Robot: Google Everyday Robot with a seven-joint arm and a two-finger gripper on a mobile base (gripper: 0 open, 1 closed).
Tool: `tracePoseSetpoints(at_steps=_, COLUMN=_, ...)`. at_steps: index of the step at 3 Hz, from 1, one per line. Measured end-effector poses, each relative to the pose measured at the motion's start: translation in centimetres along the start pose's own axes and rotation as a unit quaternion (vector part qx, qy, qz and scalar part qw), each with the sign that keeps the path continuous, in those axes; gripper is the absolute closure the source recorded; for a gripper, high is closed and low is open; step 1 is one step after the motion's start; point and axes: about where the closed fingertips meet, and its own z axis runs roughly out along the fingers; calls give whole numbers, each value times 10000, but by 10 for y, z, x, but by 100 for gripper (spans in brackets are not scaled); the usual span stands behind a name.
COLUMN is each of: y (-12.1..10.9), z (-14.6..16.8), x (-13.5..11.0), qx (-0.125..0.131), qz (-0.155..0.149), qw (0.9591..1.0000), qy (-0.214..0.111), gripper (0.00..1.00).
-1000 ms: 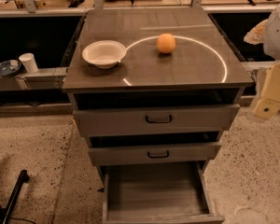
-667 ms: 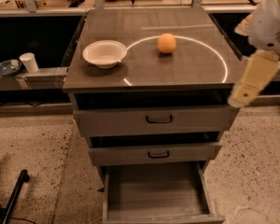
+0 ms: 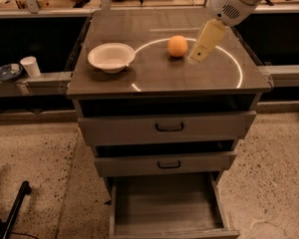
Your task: Place orange into bottom drawer
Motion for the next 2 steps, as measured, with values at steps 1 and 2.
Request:
tracePoseSetpoints(at_steps=1, y=0, z=0, x=0, qx=0, qz=0, qw=10000, qy=0, gripper=0)
tracePoseSetpoints(at_steps=2, y=-4, z=12, x=-10, qx=-212, qz=173, qw=9991, qy=-314, gripper=0)
